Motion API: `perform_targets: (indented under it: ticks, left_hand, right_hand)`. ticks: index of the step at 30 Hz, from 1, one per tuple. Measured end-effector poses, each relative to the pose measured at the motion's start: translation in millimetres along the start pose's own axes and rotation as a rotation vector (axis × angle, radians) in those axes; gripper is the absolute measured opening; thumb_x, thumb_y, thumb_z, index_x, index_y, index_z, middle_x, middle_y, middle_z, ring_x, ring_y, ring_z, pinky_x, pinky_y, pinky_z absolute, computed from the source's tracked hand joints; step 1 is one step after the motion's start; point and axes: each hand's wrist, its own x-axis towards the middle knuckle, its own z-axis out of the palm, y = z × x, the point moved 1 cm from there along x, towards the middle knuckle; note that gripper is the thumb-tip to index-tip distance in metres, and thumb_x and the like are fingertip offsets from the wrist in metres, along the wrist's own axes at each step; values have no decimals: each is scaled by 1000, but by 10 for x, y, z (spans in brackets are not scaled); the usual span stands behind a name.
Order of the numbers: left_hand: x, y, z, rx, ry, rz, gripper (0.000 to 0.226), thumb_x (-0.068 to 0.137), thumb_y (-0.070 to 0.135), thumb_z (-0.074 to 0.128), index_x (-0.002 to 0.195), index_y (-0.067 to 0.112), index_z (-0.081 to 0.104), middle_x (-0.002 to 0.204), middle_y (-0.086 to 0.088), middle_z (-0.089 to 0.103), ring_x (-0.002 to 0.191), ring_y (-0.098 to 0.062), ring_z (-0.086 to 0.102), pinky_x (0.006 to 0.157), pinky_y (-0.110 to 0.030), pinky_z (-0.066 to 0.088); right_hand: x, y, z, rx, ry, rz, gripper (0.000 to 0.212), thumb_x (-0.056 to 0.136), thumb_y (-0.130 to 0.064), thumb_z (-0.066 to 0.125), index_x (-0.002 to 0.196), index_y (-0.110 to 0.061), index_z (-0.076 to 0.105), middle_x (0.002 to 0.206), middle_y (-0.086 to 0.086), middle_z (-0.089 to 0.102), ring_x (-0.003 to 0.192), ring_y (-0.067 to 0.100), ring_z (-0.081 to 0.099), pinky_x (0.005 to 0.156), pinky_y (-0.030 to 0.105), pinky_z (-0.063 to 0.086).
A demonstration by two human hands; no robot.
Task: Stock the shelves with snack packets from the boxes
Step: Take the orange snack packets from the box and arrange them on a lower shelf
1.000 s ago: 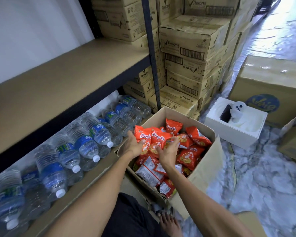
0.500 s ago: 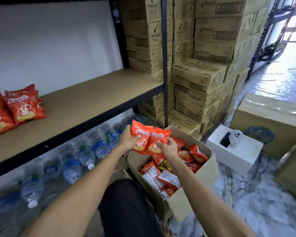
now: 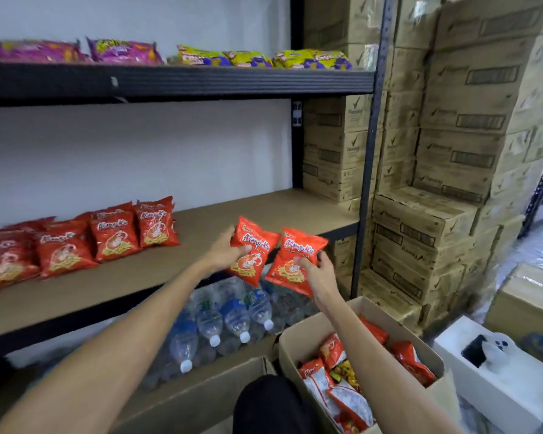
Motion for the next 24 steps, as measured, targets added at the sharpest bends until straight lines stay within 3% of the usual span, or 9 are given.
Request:
perform_targets:
  ticks: [4, 7, 11, 16, 20, 24]
  left_hand:
    - [-93, -9, -651, -42, 98, -1, 50, 91, 21, 70, 133, 24, 43, 123, -2, 64, 103, -18, 68, 92, -41, 57]
    - [-189, -78, -1113, -41, 184, 11, 57, 90, 24, 72, 139, 20, 43, 124, 2, 63, 103, -14, 67, 89, -35, 57]
    - [-386, -229, -1649, -42, 293, 27, 52, 88, 23, 74, 133, 20, 48, 117, 3, 65, 101, -14, 68, 86, -35, 58]
    - [-608, -496, -2264, -41, 470, 68, 45, 86, 17, 77, 125, 13, 55, 113, -1, 69, 103, -16, 68, 91, -39, 58]
    - [-775, -722, -2638, -75, 541, 61, 37, 89, 11, 72, 120, 15, 52, 104, 6, 66, 93, -4, 66, 76, -20, 58]
    - [-985, -1069, -3023, -82, 626, 20, 43, 88, 12, 73, 127, 9, 54, 117, -5, 68, 106, -19, 67, 87, -32, 58]
  right_hand:
    - [67, -312, 614, 32, -132, -62, 41, 86, -20, 77, 121, -25, 57, 111, 3, 73, 93, 20, 74, 88, 45, 59]
    - [59, -494, 1088, 3, -244, -102, 44, 86, -21, 78, 123, -25, 54, 110, 0, 73, 93, 17, 74, 86, 41, 59]
    - [69, -611, 1709, -37, -337, -115, 53, 83, -23, 80, 128, -24, 51, 115, 0, 70, 97, 19, 73, 88, 41, 59]
    - [54, -653, 2447, -41, -433, -159, 41, 81, -16, 81, 113, -24, 57, 110, 4, 72, 96, 22, 73, 88, 43, 59]
    - [37, -564, 3000, -67, -488, -159, 41, 80, -18, 83, 113, -23, 57, 109, 4, 73, 93, 20, 74, 88, 44, 59]
    - [-43, -418, 3549, -117, -535, -175, 41, 80, -19, 83, 112, -26, 58, 104, -1, 74, 90, 18, 74, 85, 40, 59]
